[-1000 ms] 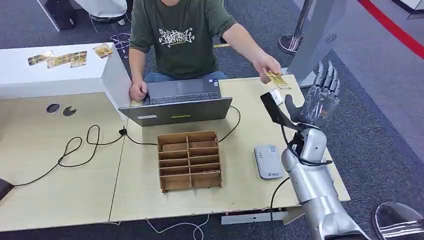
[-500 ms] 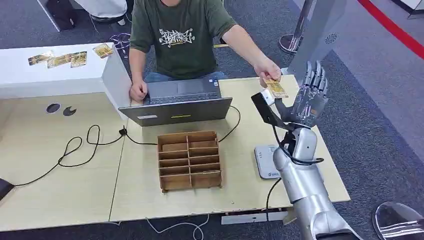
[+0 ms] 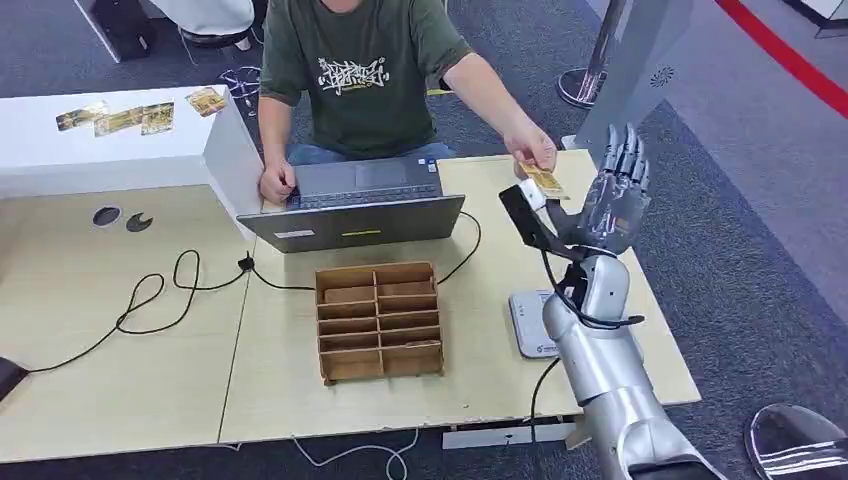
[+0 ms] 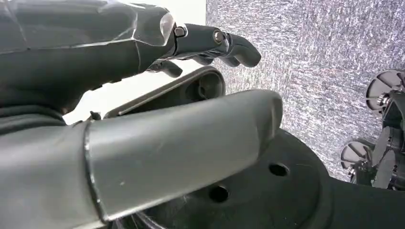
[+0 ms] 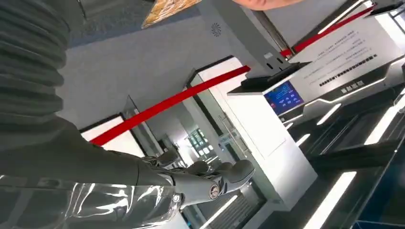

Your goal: Pass the card to the sensor for recognition and then transmit it.

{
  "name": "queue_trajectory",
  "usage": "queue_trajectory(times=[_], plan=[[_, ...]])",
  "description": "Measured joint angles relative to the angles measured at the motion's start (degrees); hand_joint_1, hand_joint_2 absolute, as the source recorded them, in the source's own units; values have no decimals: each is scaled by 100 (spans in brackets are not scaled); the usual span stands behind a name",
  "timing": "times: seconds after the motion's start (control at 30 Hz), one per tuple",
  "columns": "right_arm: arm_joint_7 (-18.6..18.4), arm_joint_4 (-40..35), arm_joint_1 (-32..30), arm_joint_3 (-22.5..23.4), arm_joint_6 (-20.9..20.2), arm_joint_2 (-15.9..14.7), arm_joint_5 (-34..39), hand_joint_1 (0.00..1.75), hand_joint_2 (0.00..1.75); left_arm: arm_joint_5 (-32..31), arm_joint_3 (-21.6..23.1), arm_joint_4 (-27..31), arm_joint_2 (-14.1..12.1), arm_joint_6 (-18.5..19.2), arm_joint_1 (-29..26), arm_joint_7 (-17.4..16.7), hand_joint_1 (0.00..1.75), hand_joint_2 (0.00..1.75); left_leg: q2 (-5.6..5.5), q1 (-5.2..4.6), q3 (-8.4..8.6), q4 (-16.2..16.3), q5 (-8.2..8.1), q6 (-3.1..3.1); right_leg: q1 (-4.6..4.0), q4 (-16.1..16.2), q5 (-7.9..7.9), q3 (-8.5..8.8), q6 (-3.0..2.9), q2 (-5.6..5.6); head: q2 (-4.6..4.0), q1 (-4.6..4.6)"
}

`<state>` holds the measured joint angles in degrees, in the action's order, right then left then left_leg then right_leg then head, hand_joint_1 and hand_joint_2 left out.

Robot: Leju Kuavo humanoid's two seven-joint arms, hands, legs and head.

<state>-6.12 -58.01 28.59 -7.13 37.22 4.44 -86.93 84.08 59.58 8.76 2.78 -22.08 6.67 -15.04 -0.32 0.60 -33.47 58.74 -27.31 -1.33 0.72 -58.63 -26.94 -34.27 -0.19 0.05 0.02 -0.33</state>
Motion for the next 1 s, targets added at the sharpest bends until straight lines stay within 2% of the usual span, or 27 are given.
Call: queue_trajectory(times=[0.07,0.1,0.13,0.17,0.2,1.0], plan=[[0,2,0,2,0,0,13,0,175,0,7,0,0,2,0,0,0,0,0,0,1,0,0,0,0,0,0,0,0,1,0,0],[-2,2,0,2,0,0,20,5,175,0,9,0,0,4,0,-2,0,0,0,0,1,0,0,0,0,0,0,0,0,1,0,0],[-4,4,0,2,0,0,39,33,175,0,11,0,0,4,0,-2,0,0,0,1,1,0,0,0,-1,0,0,-1,0,1,0,0],[-9,9,0,4,0,0,48,157,175,0,11,0,0,4,0,-2,0,0,0,1,1,0,0,0,-1,0,0,-1,0,1,0,0],[-9,18,0,4,0,0,52,173,175,0,13,0,0,4,0,-2,0,0,0,1,1,0,0,0,-1,0,0,-1,0,1,-2,0],[37,133,-2,42,0,0,197,175,175,46,20,0,-2,4,0,-2,0,0,0,0,0,0,0,0,0,0,0,-1,0,1,0,0]])
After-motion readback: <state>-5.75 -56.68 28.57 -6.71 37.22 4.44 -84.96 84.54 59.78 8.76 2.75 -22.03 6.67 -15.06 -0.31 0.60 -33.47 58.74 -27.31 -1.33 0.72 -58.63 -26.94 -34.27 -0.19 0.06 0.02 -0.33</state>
